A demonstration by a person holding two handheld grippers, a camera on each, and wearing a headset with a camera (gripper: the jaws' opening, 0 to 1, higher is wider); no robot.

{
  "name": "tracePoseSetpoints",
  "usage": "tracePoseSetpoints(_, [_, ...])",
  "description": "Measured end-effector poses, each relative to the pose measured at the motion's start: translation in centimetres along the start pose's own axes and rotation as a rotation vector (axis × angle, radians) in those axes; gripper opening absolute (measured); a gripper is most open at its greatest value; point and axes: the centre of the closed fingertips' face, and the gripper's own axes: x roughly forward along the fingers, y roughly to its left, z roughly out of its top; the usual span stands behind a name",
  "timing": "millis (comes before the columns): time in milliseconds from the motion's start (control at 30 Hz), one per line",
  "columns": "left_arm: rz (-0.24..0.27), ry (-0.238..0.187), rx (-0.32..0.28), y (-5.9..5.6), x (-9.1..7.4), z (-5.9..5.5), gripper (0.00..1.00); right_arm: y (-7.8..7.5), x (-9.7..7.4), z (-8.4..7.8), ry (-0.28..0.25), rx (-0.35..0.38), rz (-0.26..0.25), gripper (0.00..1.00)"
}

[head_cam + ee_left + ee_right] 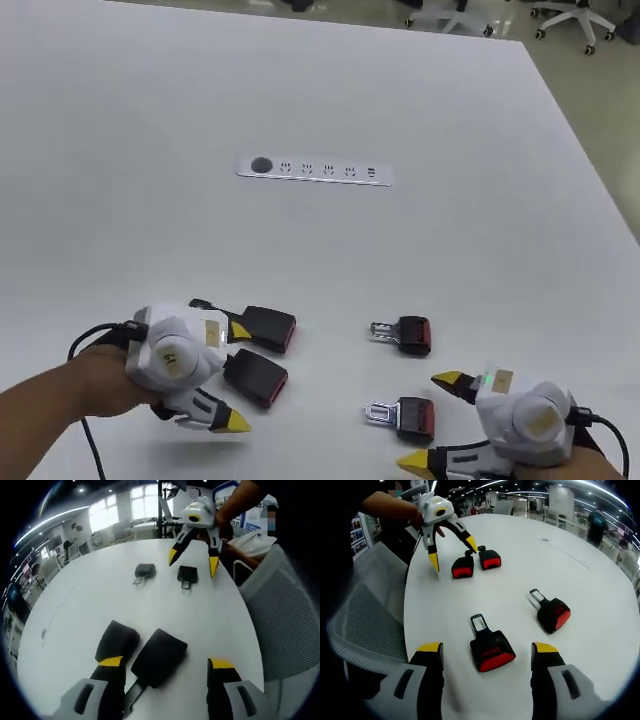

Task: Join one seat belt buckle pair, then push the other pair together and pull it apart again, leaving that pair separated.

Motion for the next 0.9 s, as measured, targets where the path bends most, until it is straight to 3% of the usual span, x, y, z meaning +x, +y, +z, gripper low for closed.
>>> tracePoseSetpoints(467, [-0.069,0.071,0.072,0.4,1.7,-1.3,0.59,0.1,0.7,-1.1,0.063,-0.035,0.088,0.63])
tracePoseSetpoints(667, [-0.052,0.05,0.06,0.8,1.8,-1.0,0.51,0.1,0.8,-1.3,0.075,-0.033,0.106,0.59])
tracePoseSetpoints(767, [-0.026,0.061,0.081,1.2,1.9,-1.1,0.45,0.3,0.8,-1.4,0.085,-0.047,0.115,0.55])
tracePoseSetpoints(900, [0.005,0.065,0.06,1.6,1.8,-1.2,0.41,0.3,0.9,-1.4,0.095,-0.066,0.123,0.53])
